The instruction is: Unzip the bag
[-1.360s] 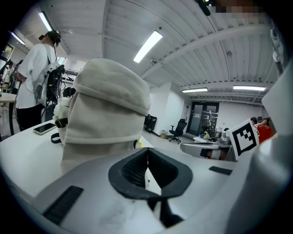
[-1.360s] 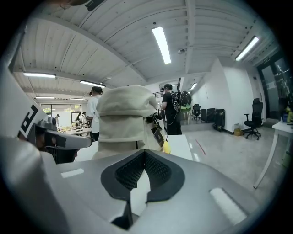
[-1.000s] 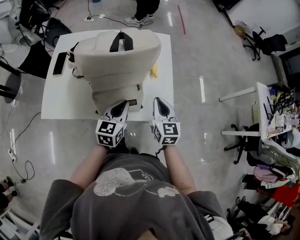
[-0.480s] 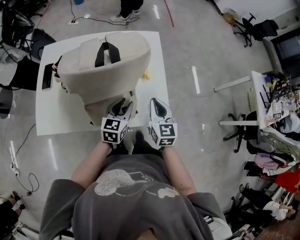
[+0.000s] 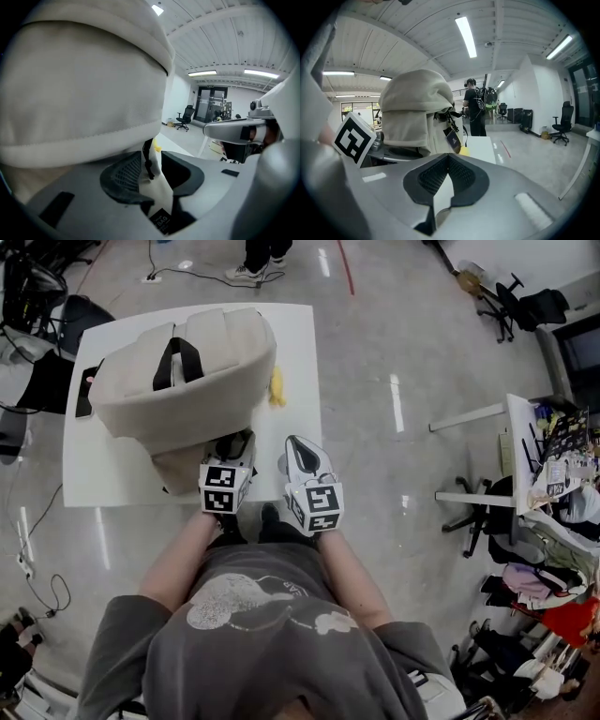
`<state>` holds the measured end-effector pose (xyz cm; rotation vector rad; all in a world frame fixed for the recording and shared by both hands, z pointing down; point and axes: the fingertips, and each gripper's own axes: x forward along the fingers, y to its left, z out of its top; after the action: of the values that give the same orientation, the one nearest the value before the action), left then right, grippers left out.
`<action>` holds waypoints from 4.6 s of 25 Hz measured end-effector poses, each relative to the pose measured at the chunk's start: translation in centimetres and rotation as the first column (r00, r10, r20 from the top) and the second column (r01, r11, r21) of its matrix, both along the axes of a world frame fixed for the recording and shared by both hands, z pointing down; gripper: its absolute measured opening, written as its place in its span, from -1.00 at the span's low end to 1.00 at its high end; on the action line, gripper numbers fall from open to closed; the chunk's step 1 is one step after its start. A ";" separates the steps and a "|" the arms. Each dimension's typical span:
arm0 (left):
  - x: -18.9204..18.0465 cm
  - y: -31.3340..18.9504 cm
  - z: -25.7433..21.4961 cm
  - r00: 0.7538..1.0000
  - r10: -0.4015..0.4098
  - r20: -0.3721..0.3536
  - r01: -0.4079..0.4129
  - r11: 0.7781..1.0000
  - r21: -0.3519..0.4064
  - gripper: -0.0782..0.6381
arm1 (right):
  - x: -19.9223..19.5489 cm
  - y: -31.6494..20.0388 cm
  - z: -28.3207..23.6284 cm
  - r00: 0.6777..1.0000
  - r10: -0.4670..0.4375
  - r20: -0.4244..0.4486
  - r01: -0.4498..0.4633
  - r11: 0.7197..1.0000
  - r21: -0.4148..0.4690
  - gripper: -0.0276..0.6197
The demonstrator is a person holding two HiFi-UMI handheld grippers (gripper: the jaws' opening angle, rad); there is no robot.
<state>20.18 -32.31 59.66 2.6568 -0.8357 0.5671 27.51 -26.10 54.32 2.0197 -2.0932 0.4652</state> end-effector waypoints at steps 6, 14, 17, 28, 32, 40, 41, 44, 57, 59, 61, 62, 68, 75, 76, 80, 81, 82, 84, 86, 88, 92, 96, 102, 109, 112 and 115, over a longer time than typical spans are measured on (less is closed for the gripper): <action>0.1 -0.1 0.7 0.999 -0.023 0.050 0.022 1.000 0.019 -0.66 | 0.4 -0.9 0.9 0.999 -0.052 0.007 0.052 0.999 -0.013 -0.91; -1.2 1.7 -1.1 0.999 0.015 0.032 -0.014 1.000 -0.015 -0.67 | -1.1 -3.0 0.7 0.990 -0.139 0.000 0.139 0.990 -0.009 -0.91; -1.9 2.5 -1.4 0.999 0.033 0.029 -0.033 0.999 -0.007 -0.68 | -2.2 -3.5 1.2 0.982 -0.191 0.001 0.191 0.981 -0.026 -0.91; -4.3 2.5 -2.6 1.000 0.027 0.005 -0.027 1.000 -0.001 -0.68 | -6.1 -5.4 2.5 0.855 -0.421 -0.302 0.397 0.907 -0.138 -0.57; -4.6 2.4 -2.6 0.999 0.035 0.013 -0.035 0.999 0.008 -0.69 | -6.9 -6.3 2.7 0.810 -0.458 -0.365 0.437 0.888 -0.144 -0.54; -5.6 2.0 -2.8 0.999 0.007 0.037 -0.009 0.999 0.040 -0.69 | -7.3 -5.9 2.1 0.821 -0.444 -0.358 0.432 0.894 -0.119 -0.80; -5.8 1.8 -2.8 0.999 0.004 0.038 -0.006 0.999 0.044 -0.69 | -7.4 -5.8 2.0 0.824 -0.443 -0.353 0.432 0.894 -0.115 -0.81; -6.2 1.6 -3.0 0.998 0.013 0.064 -0.018 0.997 0.080 -0.69 | -7.4 -5.3 1.6 0.829 -0.439 -0.347 0.431 0.896 -0.105 -0.82; -13.4 -1.2 -2.8 0.986 -0.149 0.080 0.139 0.983 0.118 -0.69 | -6.6 -5.5 1.6 0.860 -0.396 -0.321 0.384 0.917 -0.103 -0.82; -15.8 -1.8 -2.8 0.977 -0.181 0.108 0.166 0.976 0.137 -0.69 | -6.7 -5.6 1.7 0.868 -0.390 -0.307 0.380 0.920 -0.093 -0.82; -18.3 -2.4 -2.9 0.967 -0.220 0.127 0.200 0.968 0.152 -0.69 | -6.8 -5.6 1.7 0.877 -0.382 -0.291 0.374 0.923 -0.085 -0.82; -19.6 -2.8 -2.8 0.960 -0.249 0.130 0.229 0.961 0.152 -0.69 | -6.8 -5.6 1.7 0.880 -0.377 -0.288 0.369 0.926 -0.084 -0.82; -24.7 -4.7 -2.5 0.931 -0.341 0.126 0.321 0.934 0.159 -0.68 | -7.1 -6.1 2.0 0.877 -0.375 -0.300 0.362 0.927 -0.102 -0.82; -24.4 -4.7 -2.0 0.937 -0.340 0.080 0.332 0.938 0.099 -0.68 | -7.0 -6.1 1.9 0.905 -0.323 -0.277 0.306 0.946 -0.105 -0.82; -24.4 -4.7 -1.8 0.939 -0.335 0.072 0.329 0.941 0.084 -0.68 | -7.0 -6.1 1.9 0.907 -0.316 -0.279 0.298 0.949 -0.107 -0.82; -24.2 -4.6 -1.5 0.952 -0.303 0.051 0.301 0.953 0.046 -0.68 | -7.1 -6.1 1.8 0.922 -0.267 -0.280 0.246 0.963 -0.107 -0.82; -24.1 -4.6 -1.5 0.955 -0.291 0.046 0.289 0.956 0.044 -0.67 | -7.1 -6.1 1.9 0.930 -0.249 -0.271 0.229 0.968 -0.105 -0.81; -23.9 -4.5 -1.5 0.960 -0.278 0.042 0.276 0.960 0.048 -0.68 | -7.1 -6.1 1.9 0.938 -0.231 -0.260 0.211 0.972 -0.104 -0.81; -23.6 -4.4 -1.4 0.970 -0.241 0.040 0.239 0.969 0.064 -0.67 | -7.1 -6.2 1.9 0.947 -0.205 -0.247 0.184 0.977 -0.104 -0.78; -23.3 -4.3 -1.0 0.979 -0.201 0.043 0.198 0.978 0.072 -0.62 | -7.2 -6.2 2.2 0.948 -0.193 -0.253 0.169 0.979 -0.115 -0.71; -23.1 -4.3 -0.5 0.985 -0.171 0.036 0.168 0.984 0.066 -0.56 | -7.3 -6.0 2.8 0.950 -0.176 -0.257 0.146 0.981 -0.131 -0.62; -22.5 -4.1 -0.3 0.991 -0.131 0.013 0.130 0.990 0.055 -0.49 | -7.2 -5.0 3.0 0.962 -0.113 -0.250 0.082 0.988 -0.129 -0.50; -22.8 -4.1 -0.2 0.988 -0.155 -0.016 0.155 0.987 0.041 -0.49 | -7.5 -3.6 3.2 0.960 -0.097 -0.263 0.066 0.990 -0.125 -0.51; -21.9 -2.7 -1.2 0.983 -0.170 -0.065 0.172 0.985 0.031 -0.50 | -6.5 -2.6 2.2 0.977 -0.038 -0.209 0.023 0.997 -0.075 -0.52; -20.3 1.1 -5.0 0.975 -0.181 -0.128 0.191 0.979 0.070 -0.56 | -6.4 0.6 -0.8 0.988 -0.024 -0.152 0.027 0.999 0.021 -0.61; -19.8 3.7 -6.7 0.968 -0.186 -0.169 0.203 0.975 0.087 -0.62 | -6.8 3.1 -1.8 0.990 -0.043 -0.132 0.050 0.998 0.045 -0.62; -19.7 6.7 -7.5 0.966 -0.194 -0.171 0.212 0.973 0.095 -0.64 | -7.0 6.1 -2.5 0.989 -0.067 -0.131 0.075 0.996 0.056 -0.64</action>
<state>0.53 -25.66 52.13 2.6287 -1.1032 0.2581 20.47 -19.99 51.84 1.9432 -2.1170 0.2542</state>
